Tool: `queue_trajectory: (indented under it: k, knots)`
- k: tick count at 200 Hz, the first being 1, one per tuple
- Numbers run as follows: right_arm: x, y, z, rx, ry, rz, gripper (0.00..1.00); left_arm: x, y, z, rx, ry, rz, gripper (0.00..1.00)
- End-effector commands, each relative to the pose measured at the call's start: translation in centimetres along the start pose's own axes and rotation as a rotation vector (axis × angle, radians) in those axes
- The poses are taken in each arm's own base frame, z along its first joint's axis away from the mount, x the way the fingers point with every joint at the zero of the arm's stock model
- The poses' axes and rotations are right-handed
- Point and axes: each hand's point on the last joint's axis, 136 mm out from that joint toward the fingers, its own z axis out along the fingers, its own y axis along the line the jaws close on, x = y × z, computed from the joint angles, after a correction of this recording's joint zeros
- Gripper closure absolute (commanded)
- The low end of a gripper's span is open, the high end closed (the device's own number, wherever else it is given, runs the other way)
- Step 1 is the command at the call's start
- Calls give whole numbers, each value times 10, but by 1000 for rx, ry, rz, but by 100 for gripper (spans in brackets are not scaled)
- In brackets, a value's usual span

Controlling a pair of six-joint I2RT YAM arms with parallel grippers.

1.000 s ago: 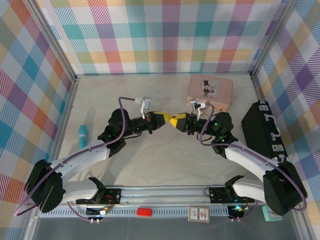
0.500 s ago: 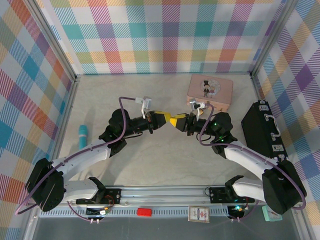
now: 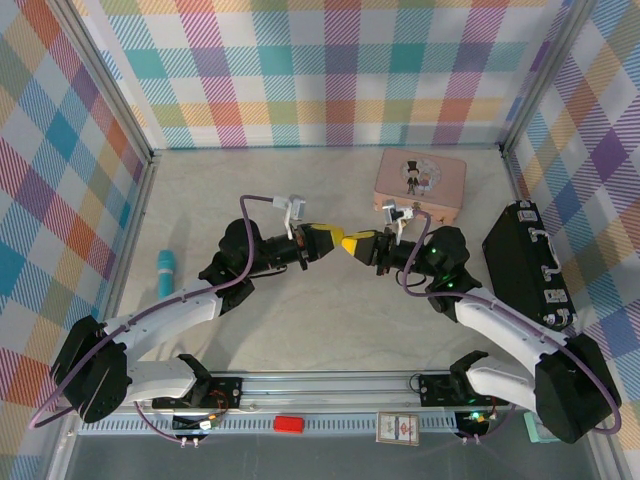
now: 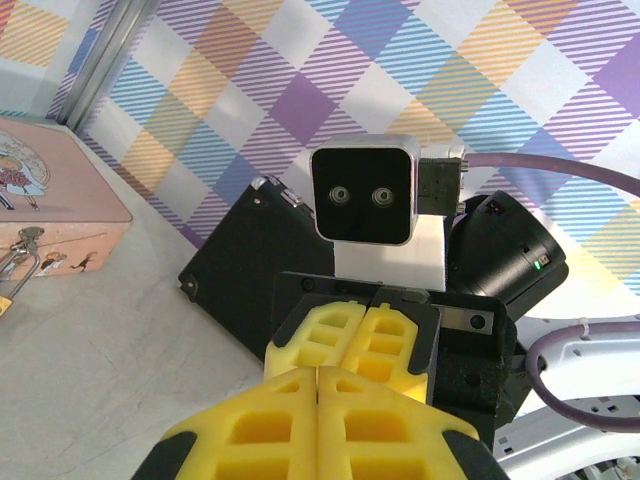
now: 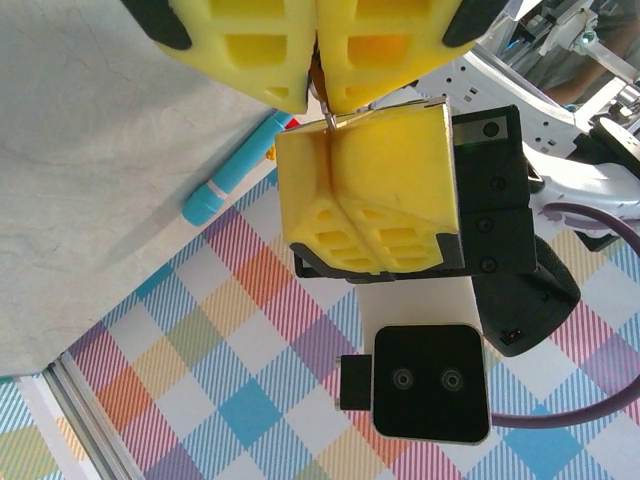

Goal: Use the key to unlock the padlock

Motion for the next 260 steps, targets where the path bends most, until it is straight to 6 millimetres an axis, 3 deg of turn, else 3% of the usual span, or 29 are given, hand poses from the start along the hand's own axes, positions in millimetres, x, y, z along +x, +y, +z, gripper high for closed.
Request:
queue_trajectory:
  k: [1, 30, 58, 85, 107, 120, 158, 181, 219, 260]
  knots:
    - [2, 3, -1, -1, 7, -22, 100, -14, -9, 1, 0, -22, 49, 99]
    - [12, -14, -4, 119, 78, -6, 100, -11, 2, -3, -94, 41, 82, 71]
    - [26, -33, -22, 309, 168, -56, 100, -20, 19, -28, -224, -18, 131, 36]
    - [34, -50, -47, 510, 250, -85, 100, -26, 55, -46, -407, -46, 114, 26]
    - [31, -55, -70, 656, 297, -109, 100, -18, 97, -44, -565, 28, 68, 25]
    - [27, -48, -79, 683, 295, -135, 100, -8, 116, -32, -590, 105, 39, 25]
    - [5, -28, -113, 807, 193, -186, 100, 28, 170, 28, -557, 279, -74, 27]
    - [-4, -17, -136, 870, 108, -205, 100, 46, 193, 63, -556, 350, -81, 30]
    - [-11, 13, -161, 849, -21, -276, 100, 75, 206, 119, -524, 503, 88, 30]
    - [-5, 34, -171, 792, -56, -313, 100, 104, 220, 154, -493, 642, 277, 29]
